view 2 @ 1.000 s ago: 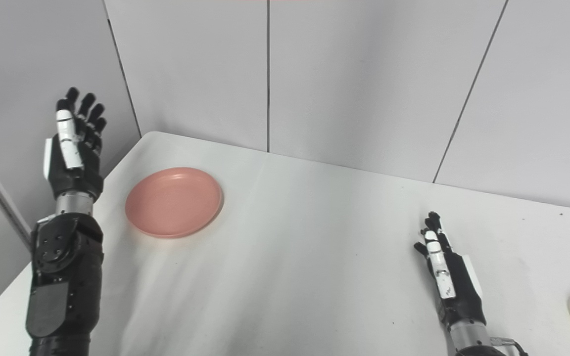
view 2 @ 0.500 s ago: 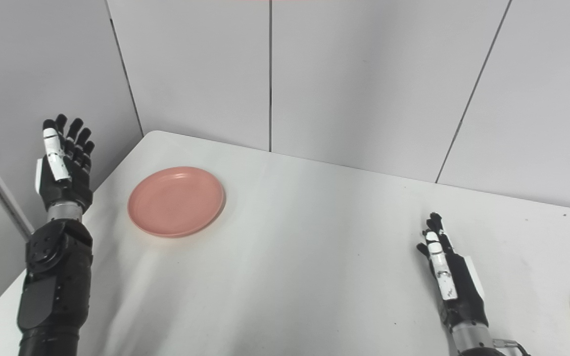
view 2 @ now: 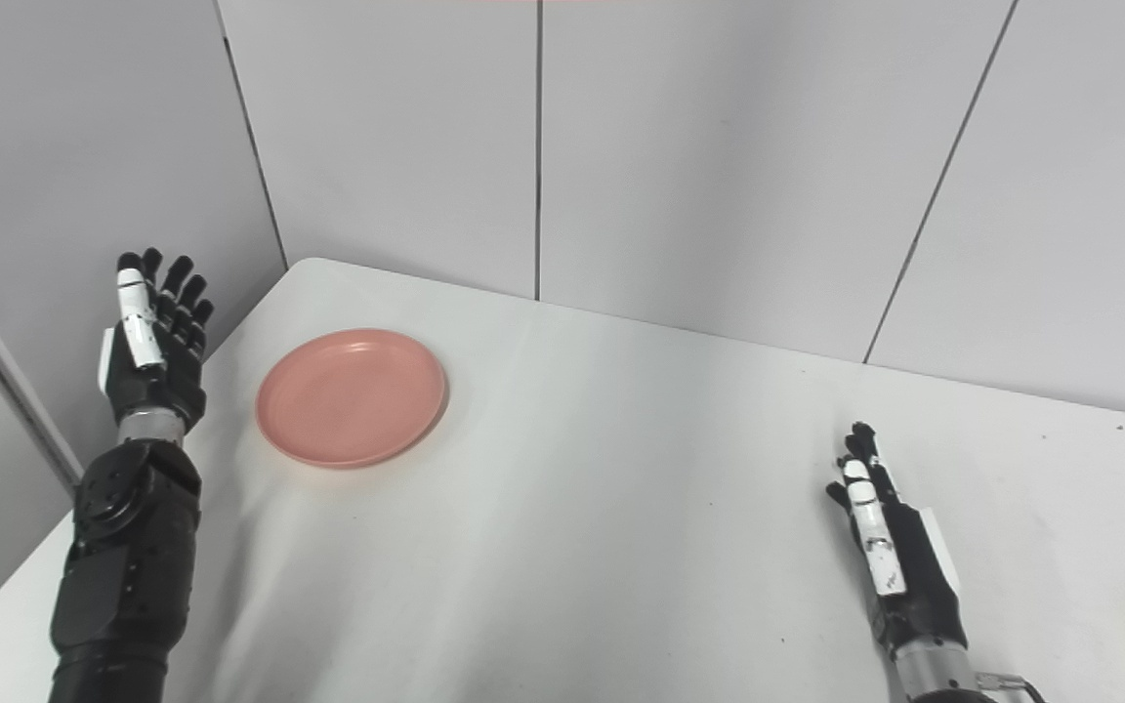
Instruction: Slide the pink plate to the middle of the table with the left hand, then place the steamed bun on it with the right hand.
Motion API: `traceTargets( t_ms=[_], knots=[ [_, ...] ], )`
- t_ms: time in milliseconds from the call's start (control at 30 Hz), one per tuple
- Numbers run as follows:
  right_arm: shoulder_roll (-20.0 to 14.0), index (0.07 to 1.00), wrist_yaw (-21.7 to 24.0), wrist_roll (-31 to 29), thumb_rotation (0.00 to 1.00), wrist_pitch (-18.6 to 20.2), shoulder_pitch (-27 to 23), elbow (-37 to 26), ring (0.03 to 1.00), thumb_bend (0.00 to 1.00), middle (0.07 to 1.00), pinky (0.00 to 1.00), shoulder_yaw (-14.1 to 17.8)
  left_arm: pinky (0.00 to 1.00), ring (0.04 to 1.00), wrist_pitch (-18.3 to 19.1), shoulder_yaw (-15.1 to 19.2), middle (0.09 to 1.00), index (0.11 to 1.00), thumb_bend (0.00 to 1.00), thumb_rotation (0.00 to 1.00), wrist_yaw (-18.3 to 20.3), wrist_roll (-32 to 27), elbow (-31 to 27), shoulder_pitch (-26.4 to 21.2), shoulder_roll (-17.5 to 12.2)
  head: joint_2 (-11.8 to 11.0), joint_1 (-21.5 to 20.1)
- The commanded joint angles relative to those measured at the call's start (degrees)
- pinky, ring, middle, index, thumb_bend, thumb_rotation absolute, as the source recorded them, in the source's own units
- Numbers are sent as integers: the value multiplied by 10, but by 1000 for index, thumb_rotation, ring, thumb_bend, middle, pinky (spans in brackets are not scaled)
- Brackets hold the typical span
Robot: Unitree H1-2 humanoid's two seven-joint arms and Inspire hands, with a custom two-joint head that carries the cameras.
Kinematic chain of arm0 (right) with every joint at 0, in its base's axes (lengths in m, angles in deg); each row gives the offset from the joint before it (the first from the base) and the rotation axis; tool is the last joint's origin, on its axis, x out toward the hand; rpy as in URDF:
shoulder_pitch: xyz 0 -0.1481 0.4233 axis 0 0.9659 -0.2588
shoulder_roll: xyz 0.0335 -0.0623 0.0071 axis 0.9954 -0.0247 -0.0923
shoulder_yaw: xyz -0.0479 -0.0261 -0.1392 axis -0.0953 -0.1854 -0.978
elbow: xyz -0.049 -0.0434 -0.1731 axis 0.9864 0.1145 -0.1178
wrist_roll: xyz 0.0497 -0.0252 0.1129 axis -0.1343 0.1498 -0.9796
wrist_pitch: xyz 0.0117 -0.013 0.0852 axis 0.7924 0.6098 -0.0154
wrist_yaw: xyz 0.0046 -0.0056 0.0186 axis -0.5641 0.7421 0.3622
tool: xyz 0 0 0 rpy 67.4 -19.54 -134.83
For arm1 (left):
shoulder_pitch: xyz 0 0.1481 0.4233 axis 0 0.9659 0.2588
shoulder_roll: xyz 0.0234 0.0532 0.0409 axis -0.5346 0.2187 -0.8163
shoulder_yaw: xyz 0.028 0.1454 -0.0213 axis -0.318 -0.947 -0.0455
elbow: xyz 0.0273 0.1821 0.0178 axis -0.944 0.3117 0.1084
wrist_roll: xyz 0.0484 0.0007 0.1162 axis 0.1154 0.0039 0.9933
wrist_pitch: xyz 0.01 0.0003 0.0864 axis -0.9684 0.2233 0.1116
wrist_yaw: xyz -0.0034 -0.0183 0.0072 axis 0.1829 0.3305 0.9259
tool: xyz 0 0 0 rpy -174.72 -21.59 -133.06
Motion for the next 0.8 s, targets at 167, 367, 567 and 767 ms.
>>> traceTargets(
  t_ms=[167, 367, 567, 767],
  knots=[
    [-4, 1000, -1, 3, 1000, 11, 4, -4, 1000, 154, 1000, 1000, 3, 959, 932, 11, -21, 936, 953, 490, 1000, -4, 11, 15, -25, -7, 2, -2],
    [-2, 1000, -4, 4, 1000, 16, 4, -9, 1000, 144, 1000, 1000, 2, 959, 935, 14, -26, 943, 957, 474, 1000, 1, 6, 44, -28, -7, 2, -3],
    [-2, 1000, -6, 7, 1000, 22, 4, -12, 1000, 156, 1000, 1000, 2, 967, 947, 0, -31, 950, 959, 478, 1000, 12, 4, 92, -31, -12, 3, -3],
    [-1, 1000, -6, 8, 1000, 27, 6, -19, 1000, 164, 1000, 1000, 1, 965, 950, -4, -27, 949, 954, 476, 1000, 15, -4, 134, -37, -15, 5, -5]
  ],
)
